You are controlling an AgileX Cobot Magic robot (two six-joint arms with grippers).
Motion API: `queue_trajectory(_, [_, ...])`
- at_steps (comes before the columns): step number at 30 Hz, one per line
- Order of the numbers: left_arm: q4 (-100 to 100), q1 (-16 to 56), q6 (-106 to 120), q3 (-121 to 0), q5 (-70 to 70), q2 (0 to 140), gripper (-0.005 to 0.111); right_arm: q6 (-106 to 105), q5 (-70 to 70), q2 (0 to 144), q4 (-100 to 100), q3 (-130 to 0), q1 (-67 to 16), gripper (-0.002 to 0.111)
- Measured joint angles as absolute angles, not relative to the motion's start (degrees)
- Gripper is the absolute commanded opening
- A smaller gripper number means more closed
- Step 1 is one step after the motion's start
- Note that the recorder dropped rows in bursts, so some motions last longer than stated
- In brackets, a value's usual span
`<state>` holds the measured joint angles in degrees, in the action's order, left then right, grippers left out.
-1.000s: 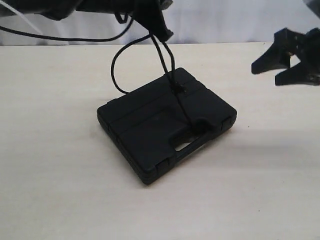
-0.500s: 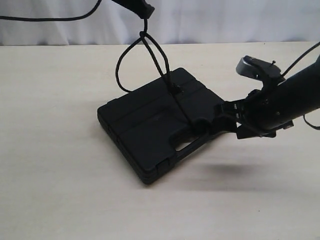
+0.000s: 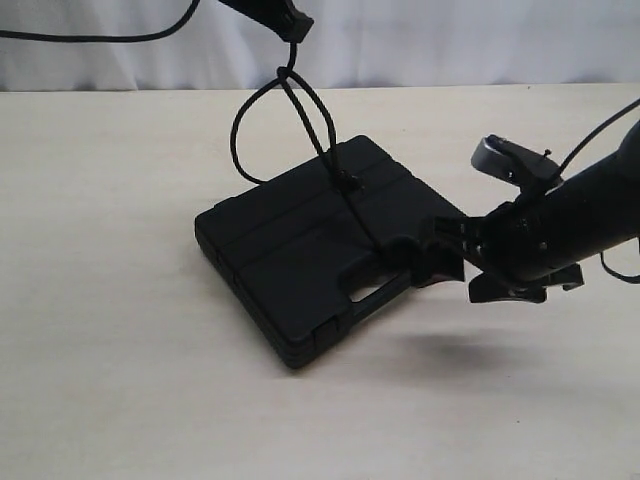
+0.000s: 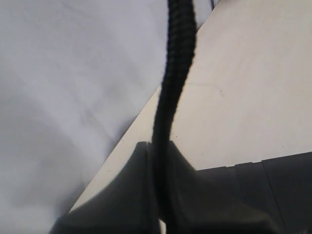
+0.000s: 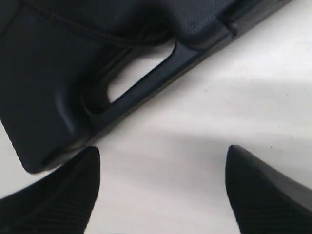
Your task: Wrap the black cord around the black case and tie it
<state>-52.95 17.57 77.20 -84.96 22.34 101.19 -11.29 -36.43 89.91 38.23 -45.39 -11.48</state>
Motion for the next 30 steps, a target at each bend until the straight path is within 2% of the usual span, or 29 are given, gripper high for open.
queue_trajectory(10, [-53.0,17.6,76.7,-85.0,24.3,101.2,0.0,-11.0,-29.4,94.4,51.1,-45.4,-11.6,0.068])
queue_trajectory(19, [-53.0,17.6,76.7,-85.0,24.7,101.2,0.0,-11.9,-22.6,101.7,53.3,-45.4,-19.6,0.068])
queue_trajectory(26, [-53.0,17.6,76.7,-85.0,24.7,101.2,0.0,-8.2,-15.0,105.1,53.5,-45.4,-20.7,0.067])
queue_trajectory(27, [-53.0,17.6,76.7,-85.0,24.7,101.2,0.0,-7.9,-14.4,105.4,53.6,-45.5,-20.7,0.065])
queue_trajectory(29, [-53.0,17.6,76.7,-85.0,24.7,101.2,0.0,-7.3,-13.9,106.0,53.7,-45.8,-20.7,0.045])
queue_trajectory(30, [-53.0,17.6,76.7,-85.0,24.6,101.2,0.0,-7.1,-13.5,106.5,54.0,-45.8,-20.7,0.022])
